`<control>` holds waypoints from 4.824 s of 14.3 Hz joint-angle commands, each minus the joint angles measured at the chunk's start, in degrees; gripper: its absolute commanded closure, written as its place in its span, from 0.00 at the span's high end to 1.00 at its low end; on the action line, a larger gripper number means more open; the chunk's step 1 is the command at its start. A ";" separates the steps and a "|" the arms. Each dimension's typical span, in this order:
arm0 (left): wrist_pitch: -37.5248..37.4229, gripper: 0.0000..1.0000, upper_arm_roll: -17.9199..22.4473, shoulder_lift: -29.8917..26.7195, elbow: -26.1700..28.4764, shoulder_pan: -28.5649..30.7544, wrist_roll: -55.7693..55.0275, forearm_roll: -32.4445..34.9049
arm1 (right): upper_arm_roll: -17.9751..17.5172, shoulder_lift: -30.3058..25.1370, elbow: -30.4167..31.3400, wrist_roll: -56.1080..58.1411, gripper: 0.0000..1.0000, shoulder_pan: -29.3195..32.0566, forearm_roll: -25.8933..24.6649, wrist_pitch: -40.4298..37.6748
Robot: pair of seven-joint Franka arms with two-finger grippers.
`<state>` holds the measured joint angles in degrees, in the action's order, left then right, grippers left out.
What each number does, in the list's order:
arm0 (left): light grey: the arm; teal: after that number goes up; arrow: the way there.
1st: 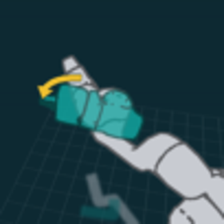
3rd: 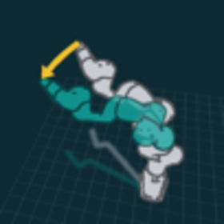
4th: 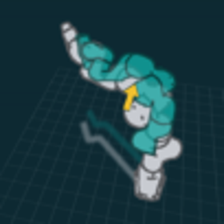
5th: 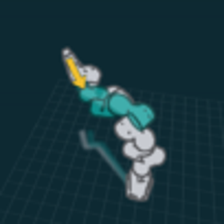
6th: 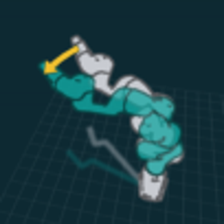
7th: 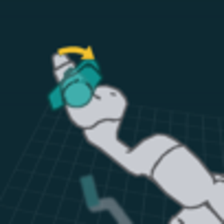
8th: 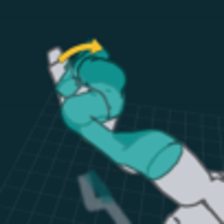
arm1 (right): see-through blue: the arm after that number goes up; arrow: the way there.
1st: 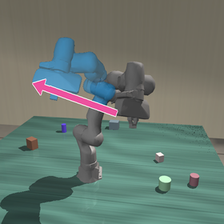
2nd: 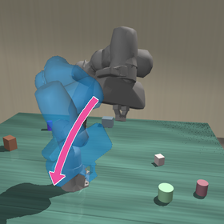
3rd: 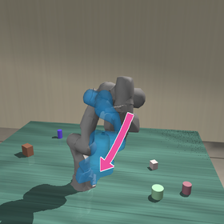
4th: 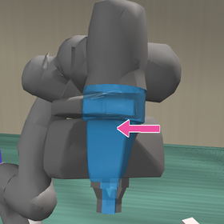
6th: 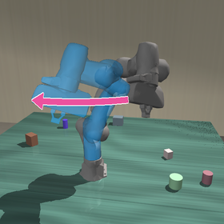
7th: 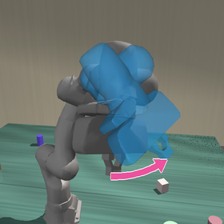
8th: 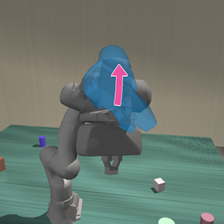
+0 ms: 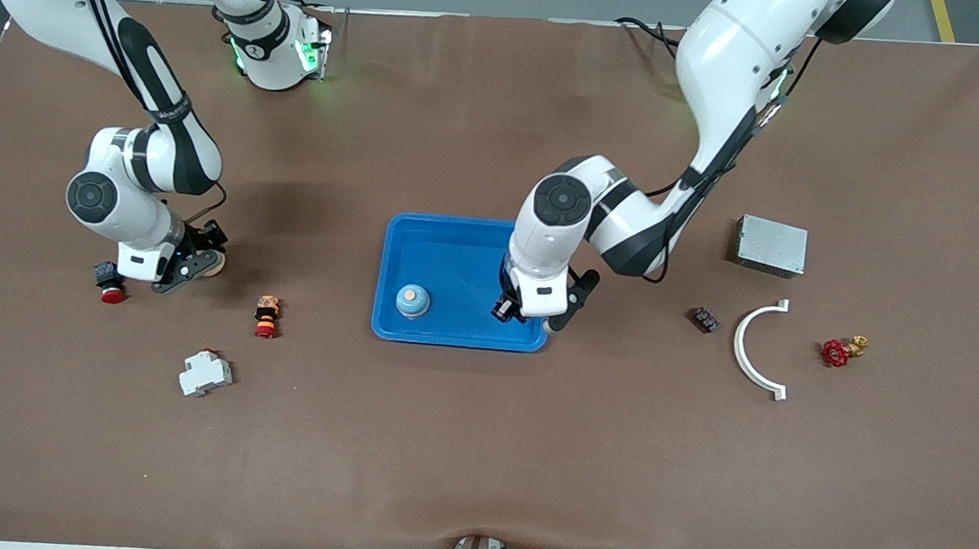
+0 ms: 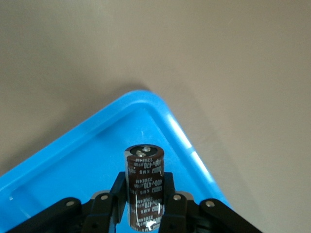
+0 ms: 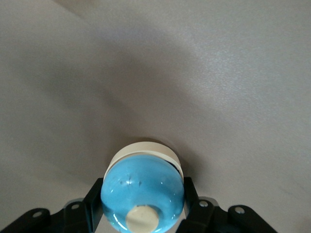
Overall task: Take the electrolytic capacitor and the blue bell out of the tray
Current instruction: 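Grasp the second capacitor with the left gripper while the right gripper sets the bell down, then place the capacitor by the arc while the right gripper grasps the second bell, then lift the bell with the right gripper while the left gripper withdraws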
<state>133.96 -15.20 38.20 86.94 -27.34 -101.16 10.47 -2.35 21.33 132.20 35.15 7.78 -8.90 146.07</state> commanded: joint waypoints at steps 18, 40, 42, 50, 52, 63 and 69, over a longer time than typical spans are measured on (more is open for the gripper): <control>-13.11 0.00 -0.01 -12.97 13.78 23.81 28.63 0.69 | -2.14 -9.29 -14.22 -44.86 1.00 -21.04 21.45 -25.92; -7.41 0.00 0.34 -7.88 18.17 37.71 42.98 1.57 | -2.14 18.92 -43.34 -61.70 1.00 -38.01 6.79 -19.34; -6.44 0.00 0.34 -7.53 18.53 39.46 43.06 1.57 | -2.14 19.80 -43.17 -61.61 1.00 -38.11 6.79 -18.54; -1.43 0.00 0.52 -5.33 18.97 43.69 49.57 1.66 | -2.05 19.98 -41.41 -61.43 1.00 -38.55 6.61 -18.63; -0.99 0.04 0.61 -4.80 18.97 43.51 49.65 1.75 | -2.05 19.98 -40.44 -60.47 1.00 -38.28 6.61 -18.54; -18.81 1.00 -2.55 -17.26 9.58 45.18 65.38 0.78 | -2.13 20.24 -38.07 -60.29 1.00 -38.19 6.61 -14.94; -28.02 1.00 -3.52 -23.08 0.98 45.36 80.39 0.60 | -2.14 20.59 -38.16 -60.38 1.00 -38.19 6.79 -14.58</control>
<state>110.91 -18.10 15.86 91.78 17.34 -26.06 10.65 -4.25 41.64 94.21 -25.32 -30.47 -1.29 130.92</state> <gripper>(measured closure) 0.000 0.000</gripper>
